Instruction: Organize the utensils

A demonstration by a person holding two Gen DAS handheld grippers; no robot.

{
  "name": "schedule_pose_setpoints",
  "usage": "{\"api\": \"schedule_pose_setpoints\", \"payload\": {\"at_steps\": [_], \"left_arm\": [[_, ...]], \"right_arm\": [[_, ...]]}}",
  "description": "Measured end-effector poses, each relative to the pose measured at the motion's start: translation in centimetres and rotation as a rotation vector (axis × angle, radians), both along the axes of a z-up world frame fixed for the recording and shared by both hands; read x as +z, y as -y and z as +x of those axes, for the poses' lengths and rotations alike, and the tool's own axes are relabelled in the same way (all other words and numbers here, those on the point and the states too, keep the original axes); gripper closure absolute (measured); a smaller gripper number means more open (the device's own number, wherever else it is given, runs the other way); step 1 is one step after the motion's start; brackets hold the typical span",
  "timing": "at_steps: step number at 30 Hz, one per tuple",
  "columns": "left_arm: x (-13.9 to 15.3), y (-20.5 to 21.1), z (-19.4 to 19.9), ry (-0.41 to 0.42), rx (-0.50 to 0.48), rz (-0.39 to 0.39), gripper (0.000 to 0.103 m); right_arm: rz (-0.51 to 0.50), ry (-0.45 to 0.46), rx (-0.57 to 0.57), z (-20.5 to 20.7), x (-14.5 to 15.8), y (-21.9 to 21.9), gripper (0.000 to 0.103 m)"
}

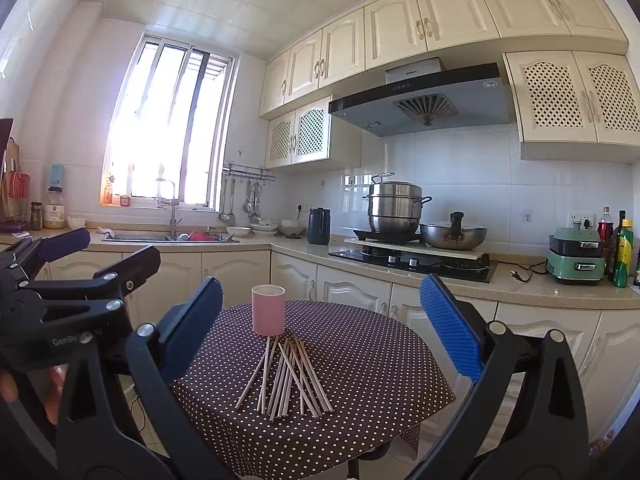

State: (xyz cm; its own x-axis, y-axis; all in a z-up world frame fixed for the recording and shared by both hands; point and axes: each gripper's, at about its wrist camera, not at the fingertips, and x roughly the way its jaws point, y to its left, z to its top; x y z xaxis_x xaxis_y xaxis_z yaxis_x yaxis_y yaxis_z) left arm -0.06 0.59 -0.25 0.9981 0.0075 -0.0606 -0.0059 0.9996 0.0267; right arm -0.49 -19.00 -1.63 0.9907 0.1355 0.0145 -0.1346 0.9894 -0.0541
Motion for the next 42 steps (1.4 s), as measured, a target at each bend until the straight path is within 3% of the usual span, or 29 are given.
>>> {"api": "schedule_pose_setpoints", "payload": {"at_steps": [28, 42], "left_arm": [[-0.4, -0.2, 0.4, -0.012, 0.004, 0.002, 0.004], [-1.5, -0.2, 3.3, -0.063, 0.024, 0.003, 0.004]], "right_arm": [[0.007, -0.022, 0.004, 0.1, -0.9, -0.2, 0.006], [0.023, -0.075, 0.035, 3.3, -1.3, -0.1, 0.006]]}}
